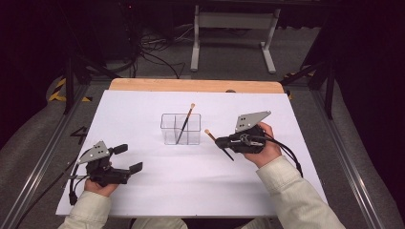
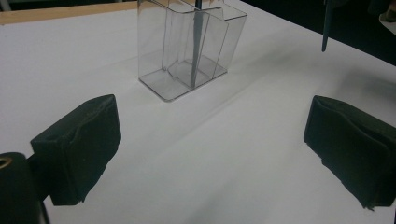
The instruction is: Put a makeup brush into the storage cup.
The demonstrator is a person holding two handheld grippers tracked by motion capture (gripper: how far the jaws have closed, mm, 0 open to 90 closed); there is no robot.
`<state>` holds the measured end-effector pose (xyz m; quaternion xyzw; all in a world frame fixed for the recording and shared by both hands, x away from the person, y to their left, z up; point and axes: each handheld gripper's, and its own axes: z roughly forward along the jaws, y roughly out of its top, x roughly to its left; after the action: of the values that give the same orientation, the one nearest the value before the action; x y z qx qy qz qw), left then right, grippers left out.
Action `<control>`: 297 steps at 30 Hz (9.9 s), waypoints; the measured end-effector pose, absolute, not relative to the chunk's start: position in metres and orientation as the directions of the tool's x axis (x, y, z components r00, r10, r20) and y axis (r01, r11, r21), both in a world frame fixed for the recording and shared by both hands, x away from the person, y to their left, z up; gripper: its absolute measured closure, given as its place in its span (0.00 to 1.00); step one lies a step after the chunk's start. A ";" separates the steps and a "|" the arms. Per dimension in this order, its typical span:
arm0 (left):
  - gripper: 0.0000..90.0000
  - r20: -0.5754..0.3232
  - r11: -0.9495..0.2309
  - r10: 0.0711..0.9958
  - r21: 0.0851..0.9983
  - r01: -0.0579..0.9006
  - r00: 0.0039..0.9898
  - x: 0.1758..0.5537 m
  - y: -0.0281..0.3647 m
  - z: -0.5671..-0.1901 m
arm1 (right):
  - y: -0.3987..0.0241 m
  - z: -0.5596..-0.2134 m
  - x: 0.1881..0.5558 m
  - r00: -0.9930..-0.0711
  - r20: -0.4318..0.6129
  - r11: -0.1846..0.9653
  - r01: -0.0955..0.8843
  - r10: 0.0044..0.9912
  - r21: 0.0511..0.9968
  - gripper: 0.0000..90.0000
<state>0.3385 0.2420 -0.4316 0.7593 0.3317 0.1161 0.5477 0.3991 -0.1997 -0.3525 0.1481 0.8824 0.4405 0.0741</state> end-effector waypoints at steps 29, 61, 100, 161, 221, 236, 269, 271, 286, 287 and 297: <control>0.02 -0.175 -0.152 0.656 0.922 0.356 0.734 0.342 0.248 -0.443 | -0.209 -0.347 0.392 -0.892 -0.015 0.311 0.142 0.452 0.940 0.93; 0.00 -0.151 -0.168 0.653 0.927 0.336 0.742 0.343 0.244 -0.451 | -0.202 -0.346 0.401 -0.863 0.022 0.127 0.099 0.504 0.987 0.92; 0.00 -0.145 -0.192 0.652 0.918 0.347 0.744 0.343 0.240 -0.454 | -0.150 -0.338 0.428 -0.852 0.033 0.083 0.089 0.522 0.993 0.92; 0.00 -0.140 -0.202 0.648 0.916 0.346 0.749 0.343 0.238 -0.454 | -0.098 -0.373 0.453 -0.790 0.055 0.058 0.114 0.611 0.992 0.92; 0.01 -0.147 -0.197 0.640 0.917 0.346 0.754 0.343 0.239 -0.454 | -0.139 -0.355 0.428 -0.833 0.077 0.087 0.149 0.548 0.985 0.20; 0.00 -0.159 -0.174 0.630 0.925 0.338 0.760 0.343 0.239 -0.450 | -0.193 -0.337 0.401 -0.831 0.016 0.125 0.102 0.556 0.987 0.16; 0.00 -0.173 -0.137 0.583 0.942 0.306 0.794 0.335 0.242 -0.440 | -0.279 -0.352 0.372 -0.787 -0.017 0.168 0.111 0.617 0.980 0.09; 0.00 -0.167 -0.137 0.584 0.944 0.299 0.794 0.335 0.243 -0.439 | -0.284 -0.355 0.372 -0.784 -0.006 0.161 0.120 0.621 0.980 0.08; 0.00 -0.184 -0.113 0.581 0.947 0.302 0.793 0.334 0.243 -0.439 | -0.307 -0.391 0.363 -0.753 0.032 0.155 0.176 0.657 0.972 0.03; 0.00 -0.179 -0.113 0.581 0.948 0.297 0.794 0.334 0.243 -0.439 | -0.307 -0.394 0.362 -0.749 0.032 0.154 0.177 0.661 0.972 0.03; 0.00 -0.177 -0.113 0.581 0.949 0.294 0.795 0.334 0.244 -0.438 | -0.309 -0.413 0.358 -0.746 0.039 0.154 0.188 0.665 0.970 0.02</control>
<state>0.3344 0.2439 -0.4384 0.7363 0.2971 0.1204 0.5959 0.3576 -0.3093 -0.4130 0.2914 0.7315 0.5813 0.2051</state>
